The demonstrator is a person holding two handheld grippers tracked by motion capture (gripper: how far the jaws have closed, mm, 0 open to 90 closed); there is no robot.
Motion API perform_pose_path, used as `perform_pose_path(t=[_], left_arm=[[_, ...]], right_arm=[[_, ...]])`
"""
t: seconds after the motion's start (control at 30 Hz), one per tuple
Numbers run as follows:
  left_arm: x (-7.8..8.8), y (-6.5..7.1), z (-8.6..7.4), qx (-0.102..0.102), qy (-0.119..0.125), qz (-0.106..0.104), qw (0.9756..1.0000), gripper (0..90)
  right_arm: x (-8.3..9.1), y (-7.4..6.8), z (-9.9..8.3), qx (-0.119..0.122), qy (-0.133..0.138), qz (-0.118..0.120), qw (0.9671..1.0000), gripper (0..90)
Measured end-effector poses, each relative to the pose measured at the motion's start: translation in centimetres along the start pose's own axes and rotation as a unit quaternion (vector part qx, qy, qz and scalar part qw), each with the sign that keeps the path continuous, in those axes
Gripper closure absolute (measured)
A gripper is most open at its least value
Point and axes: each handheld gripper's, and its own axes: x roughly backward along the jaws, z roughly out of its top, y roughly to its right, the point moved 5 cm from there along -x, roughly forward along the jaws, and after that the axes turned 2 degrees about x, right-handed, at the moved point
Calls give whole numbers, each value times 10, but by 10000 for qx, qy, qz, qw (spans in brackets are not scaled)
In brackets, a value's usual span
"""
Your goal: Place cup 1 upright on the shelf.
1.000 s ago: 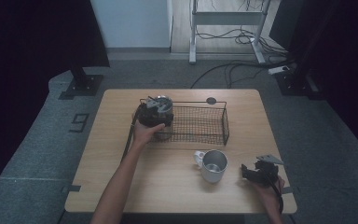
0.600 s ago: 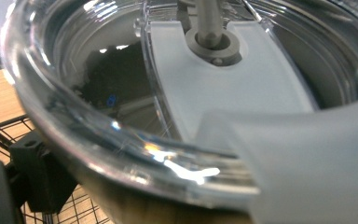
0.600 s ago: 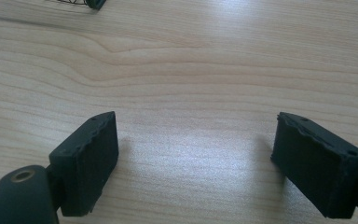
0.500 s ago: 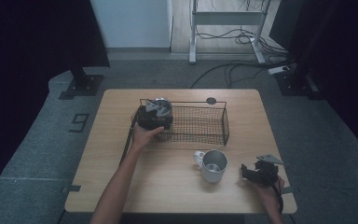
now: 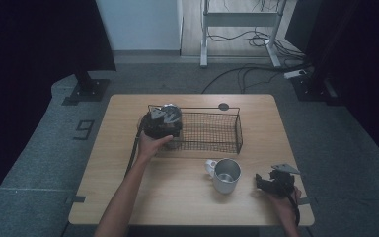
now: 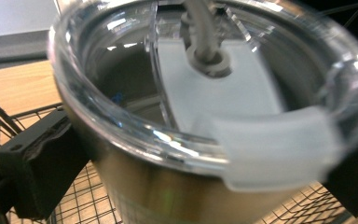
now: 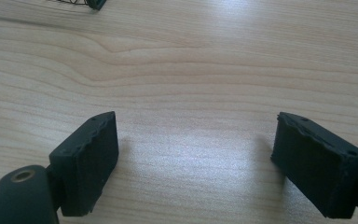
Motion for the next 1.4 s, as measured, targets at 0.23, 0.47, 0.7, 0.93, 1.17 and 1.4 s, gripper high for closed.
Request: perform_pose_path(t=[0.23, 0.47, 0.7, 0.93, 1.17, 1.4], left_arm=[[12, -3, -2, 57, 66, -57, 9999, 0], [24, -7, -9, 92, 116, -159, 9998, 0], [41, -4, -17, 46, 184, -332, 9993, 0], [56, -2, -31, 76, 111, -319, 9994, 7], [74, 0, -52, 165, 121, -507, 9985, 27], [87, 7, -72, 104, 142, -541, 9984, 50]], right_arm=[[0, 0, 0, 2, 0, -3, 10000, 140], [0, 0, 0, -2, -12, -3, 10000, 140], [0, 0, 0, -7, -8, -3, 10000, 140], [0, 0, 0, -5, -5, -4, 10000, 140], [0, 0, 0, -5, -5, -7, 10000, 140], [0, 0, 0, -6, -5, -8, 10000, 140]])
